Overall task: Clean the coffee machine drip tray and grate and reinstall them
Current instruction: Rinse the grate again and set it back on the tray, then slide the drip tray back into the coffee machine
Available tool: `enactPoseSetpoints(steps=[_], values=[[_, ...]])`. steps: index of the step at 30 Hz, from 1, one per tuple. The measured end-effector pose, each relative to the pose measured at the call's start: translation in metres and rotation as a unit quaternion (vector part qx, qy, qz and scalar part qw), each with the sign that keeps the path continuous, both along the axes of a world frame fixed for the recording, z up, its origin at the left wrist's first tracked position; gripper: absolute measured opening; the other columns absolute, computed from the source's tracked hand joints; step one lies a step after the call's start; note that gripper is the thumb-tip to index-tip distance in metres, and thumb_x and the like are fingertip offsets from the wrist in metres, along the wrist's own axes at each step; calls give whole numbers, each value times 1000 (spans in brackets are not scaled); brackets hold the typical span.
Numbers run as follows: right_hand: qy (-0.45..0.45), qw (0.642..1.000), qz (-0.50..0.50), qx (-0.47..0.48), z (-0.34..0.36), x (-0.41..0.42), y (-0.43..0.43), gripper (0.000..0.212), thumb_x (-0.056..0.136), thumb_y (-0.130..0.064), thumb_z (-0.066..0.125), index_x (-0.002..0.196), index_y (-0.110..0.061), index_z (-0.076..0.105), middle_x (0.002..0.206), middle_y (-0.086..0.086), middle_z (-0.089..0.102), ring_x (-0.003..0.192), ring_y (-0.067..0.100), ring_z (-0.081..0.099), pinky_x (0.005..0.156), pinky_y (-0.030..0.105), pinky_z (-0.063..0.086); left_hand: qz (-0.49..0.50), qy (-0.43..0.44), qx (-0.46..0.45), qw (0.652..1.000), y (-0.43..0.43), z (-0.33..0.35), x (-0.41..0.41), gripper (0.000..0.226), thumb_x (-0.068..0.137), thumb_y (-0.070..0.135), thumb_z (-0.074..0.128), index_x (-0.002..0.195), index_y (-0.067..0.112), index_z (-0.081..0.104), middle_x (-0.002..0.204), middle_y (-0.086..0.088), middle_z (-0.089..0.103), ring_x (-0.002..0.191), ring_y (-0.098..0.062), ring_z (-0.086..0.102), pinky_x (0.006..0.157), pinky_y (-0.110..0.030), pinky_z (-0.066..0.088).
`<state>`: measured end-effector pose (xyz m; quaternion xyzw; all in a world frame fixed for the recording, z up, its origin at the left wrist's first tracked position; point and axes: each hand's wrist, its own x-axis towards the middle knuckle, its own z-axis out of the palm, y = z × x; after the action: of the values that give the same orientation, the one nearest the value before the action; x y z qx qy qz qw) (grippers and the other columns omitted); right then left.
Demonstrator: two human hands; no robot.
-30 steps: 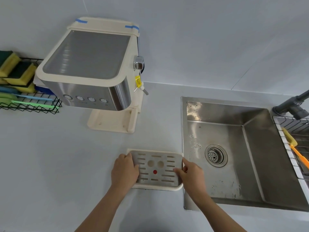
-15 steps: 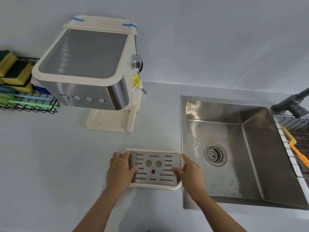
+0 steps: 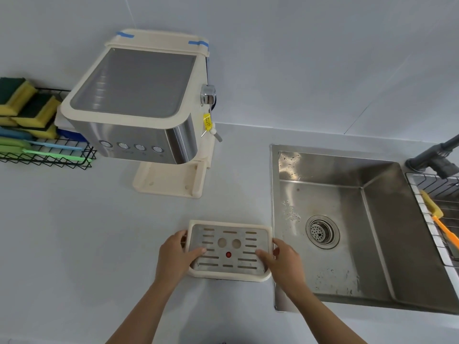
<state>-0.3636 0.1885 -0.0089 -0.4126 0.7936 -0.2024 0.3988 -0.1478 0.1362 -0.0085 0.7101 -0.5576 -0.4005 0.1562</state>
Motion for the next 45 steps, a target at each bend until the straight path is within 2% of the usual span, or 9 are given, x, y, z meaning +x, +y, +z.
enactPoseSetpoints(steps=[2,6,12,17,23,30,37,41,45], values=[[-11,1000,-2,2,-2,1,3,23,84,-28,62,100,-11,63,91,-1,69,73,7,62,53,9,44,17,15,5,1000,3,-1,1,44,70,23,77,108,7,62,91,-1,65,77,-12,59,60,-10,41],[-45,999,-26,-1,-3,2,8,15,84,-19,63,96,-9,66,83,-3,66,67,0,59,47,8,46,38,21,-3,999,6,1,-3,33,72,23,75,101,9,67,76,7,63,66,-2,58,54,-8,40],[-90,994,-67,0,-2,-4,8,16,81,-13,66,95,-7,70,80,3,71,77,19,69,75,33,58,53,-14,-1,998,10,11,-10,31,72,30,74,98,14,70,83,1,69,71,-13,61,55,-13,40],[-106,992,-60,-19,9,-1,4,15,81,-14,65,92,-6,71,81,6,73,77,20,69,75,37,57,71,-35,-24,997,11,30,-5,29,73,33,72,98,19,70,90,3,71,75,-11,61,56,-10,37],[-104,992,-31,-69,35,21,-24,26,83,-17,64,108,-15,68,80,0,69,72,17,66,70,31,55,96,-32,-50,994,-9,53,20,28,71,34,73,95,19,71,90,1,73,77,-15,64,63,-22,44],[-89,992,-22,-86,43,66,-71,28,83,-15,62,111,-11,66,92,3,70,79,18,66,71,25,54,88,-23,-56,994,-57,55,66,21,70,34,74,77,15,67,76,-2,68,69,-17,60,52,-18,36],[-78,991,-78,-70,38,125,-114,23,82,-16,64,103,-9,70,80,2,67,71,16,62,62,18,50,41,-35,-39,998,-116,42,118,26,72,36,72,79,11,67,74,-3,64,70,-19,56,49,-22,32],[-75,988,-121,-61,36,142,-137,19,80,-14,64,97,-7,71,76,5,66,71,19,61,75,35,55,17,-33,-33,999,-147,37,132,35,71,37,72,88,6,70,85,-9,71,78,-25,61,62,-26,36],[-76,985,-144,-52,34,151,-154,20,79,-14,65,95,-5,71,87,16,71,84,31,66,85,46,54,8,-18,-16,1000,-168,30,139,34,70,37,73,79,5,67,86,-12,71,85,-30,65,64,-27,37]])
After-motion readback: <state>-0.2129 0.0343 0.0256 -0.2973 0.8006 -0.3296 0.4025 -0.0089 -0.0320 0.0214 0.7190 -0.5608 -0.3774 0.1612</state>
